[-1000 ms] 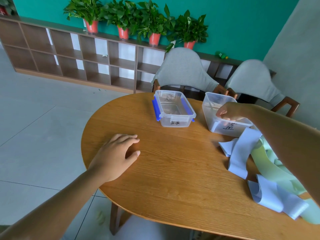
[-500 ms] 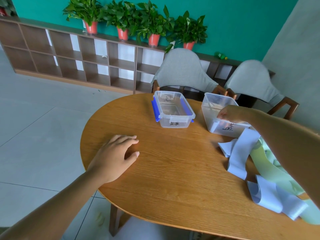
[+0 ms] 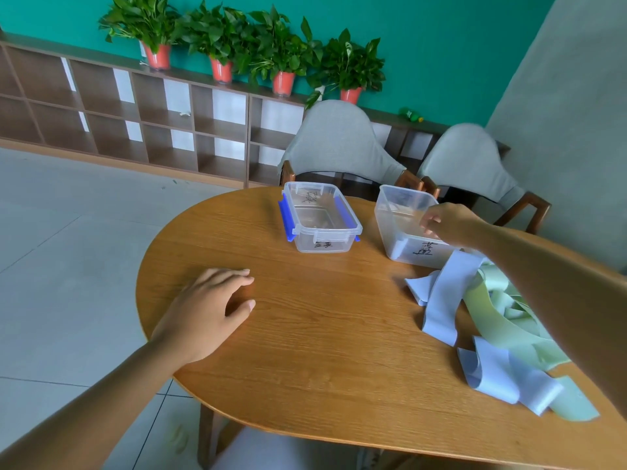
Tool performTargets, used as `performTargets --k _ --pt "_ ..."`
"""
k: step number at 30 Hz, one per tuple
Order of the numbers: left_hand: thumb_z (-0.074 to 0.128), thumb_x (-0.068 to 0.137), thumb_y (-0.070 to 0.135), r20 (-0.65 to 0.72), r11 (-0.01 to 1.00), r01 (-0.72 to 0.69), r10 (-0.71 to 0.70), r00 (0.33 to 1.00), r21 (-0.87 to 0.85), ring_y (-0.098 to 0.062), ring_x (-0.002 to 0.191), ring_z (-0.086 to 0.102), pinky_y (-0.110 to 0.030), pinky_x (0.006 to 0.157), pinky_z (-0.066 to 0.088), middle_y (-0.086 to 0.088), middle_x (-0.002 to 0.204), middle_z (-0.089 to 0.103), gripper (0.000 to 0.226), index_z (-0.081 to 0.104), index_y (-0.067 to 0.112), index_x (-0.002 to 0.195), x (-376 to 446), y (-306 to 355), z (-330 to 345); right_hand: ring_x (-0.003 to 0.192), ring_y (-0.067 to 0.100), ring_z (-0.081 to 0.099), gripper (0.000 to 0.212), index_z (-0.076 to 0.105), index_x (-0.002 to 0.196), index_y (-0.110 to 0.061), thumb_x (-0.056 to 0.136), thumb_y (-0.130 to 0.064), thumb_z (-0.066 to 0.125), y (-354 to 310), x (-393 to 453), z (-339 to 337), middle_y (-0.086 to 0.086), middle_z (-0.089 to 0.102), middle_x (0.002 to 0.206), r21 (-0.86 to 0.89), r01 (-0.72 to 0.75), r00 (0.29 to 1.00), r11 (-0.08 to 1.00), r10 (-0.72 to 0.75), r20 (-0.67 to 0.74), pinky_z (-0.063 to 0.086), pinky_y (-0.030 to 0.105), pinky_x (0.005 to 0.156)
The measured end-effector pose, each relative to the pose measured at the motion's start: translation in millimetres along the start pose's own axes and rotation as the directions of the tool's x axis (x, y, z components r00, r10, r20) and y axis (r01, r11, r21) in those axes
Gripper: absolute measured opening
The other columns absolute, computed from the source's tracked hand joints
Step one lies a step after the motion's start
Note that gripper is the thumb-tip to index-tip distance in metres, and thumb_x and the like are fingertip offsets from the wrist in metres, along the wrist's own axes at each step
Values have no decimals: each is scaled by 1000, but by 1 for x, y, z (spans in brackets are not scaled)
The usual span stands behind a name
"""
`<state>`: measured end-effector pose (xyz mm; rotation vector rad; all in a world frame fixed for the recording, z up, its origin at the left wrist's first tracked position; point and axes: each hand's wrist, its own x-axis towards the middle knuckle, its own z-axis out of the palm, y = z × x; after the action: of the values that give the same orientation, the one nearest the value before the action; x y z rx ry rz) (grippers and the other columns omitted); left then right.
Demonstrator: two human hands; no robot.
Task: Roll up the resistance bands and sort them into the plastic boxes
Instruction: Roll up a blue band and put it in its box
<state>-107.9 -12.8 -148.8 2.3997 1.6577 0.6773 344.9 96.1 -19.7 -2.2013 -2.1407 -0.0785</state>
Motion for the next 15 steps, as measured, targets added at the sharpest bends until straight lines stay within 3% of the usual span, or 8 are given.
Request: performTargets --k 2,6,11,15 --pt "44 98 56 -5 1000 -4 4 1000 -7 4 141 28 -36 110 39 29 148 41 48 49 39 142 -1 1 0 86 27 65 21 72 93 -21 98 -19 52 10 -7 -6 7 71 100 36 -51 996 998 54 -70 55 36 77" --pt "45 98 54 -5 1000 -3 3 1000 -9 3 141 28 -35 109 38 28 149 41 47 49 39 143 -2 2 -1 87 27 63 17 71 91 -20 95 -20 54 24 -29 -16 6 70 95 27 -125 984 992 128 -122 53 36 78" --pt "45 99 54 1 1000 -3 3 1000 -14 1 142 29 -36 110 38 26 150 41 48 49 38 144 -2 2 -1 89 28 65 13 67 84 -26 92 -25 57 40 -55 -15 6 72 94 -49 -166 985 985 164 -51 57 41 83" --pt "44 99 54 8 1000 2 -2 1000 -17 0 142 29 -36 110 39 25 151 40 48 48 38 144 -1 2 -1 87 19 64 9 67 91 -35 89 -43 65 56 -67 -7 -2 71 101 -143 -151 987 978 157 27 55 33 80"
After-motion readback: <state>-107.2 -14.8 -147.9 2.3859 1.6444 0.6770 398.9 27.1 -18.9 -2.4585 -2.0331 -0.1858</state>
